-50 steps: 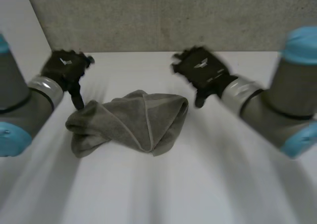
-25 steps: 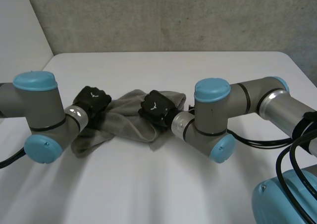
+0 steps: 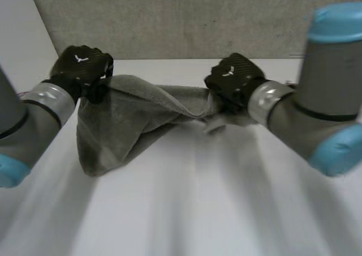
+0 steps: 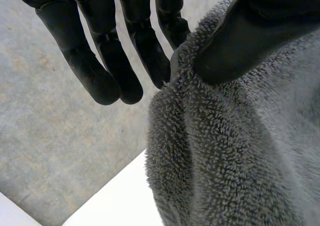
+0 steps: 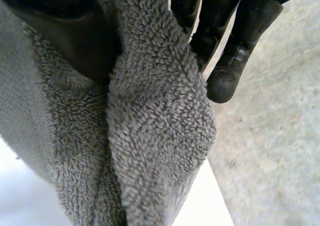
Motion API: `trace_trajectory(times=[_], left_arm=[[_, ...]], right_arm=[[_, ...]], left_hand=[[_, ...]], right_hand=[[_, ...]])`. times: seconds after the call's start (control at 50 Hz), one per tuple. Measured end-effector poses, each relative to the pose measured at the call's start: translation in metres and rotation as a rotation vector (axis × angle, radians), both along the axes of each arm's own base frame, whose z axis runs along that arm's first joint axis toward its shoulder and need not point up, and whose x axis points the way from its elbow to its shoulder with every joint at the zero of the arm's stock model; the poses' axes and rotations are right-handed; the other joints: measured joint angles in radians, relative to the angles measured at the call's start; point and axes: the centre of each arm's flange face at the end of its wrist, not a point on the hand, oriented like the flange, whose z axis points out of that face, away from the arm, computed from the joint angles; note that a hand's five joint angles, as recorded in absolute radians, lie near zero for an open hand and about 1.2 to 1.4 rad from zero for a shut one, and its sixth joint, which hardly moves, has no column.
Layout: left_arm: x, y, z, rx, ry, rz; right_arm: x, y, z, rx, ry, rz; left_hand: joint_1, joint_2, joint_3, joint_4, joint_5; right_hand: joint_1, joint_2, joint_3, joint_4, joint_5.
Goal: Fold the towel.
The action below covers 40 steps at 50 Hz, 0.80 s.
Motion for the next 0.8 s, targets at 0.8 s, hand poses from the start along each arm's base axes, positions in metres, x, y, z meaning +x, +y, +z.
trace_trajectory(times=[0.8], left_arm=[[-0.028, -0.019, 0.014, -0.32, 0.212, 0.057]], right_arm=[[-0.008, -0.055, -0.009, -0.23, -0.339, -0.051]], left_hand=[[0.0, 0.02, 0.004, 0.0, 0.005]], right_hand=[[0.0, 0.024, 0.026, 0.024, 0.051]])
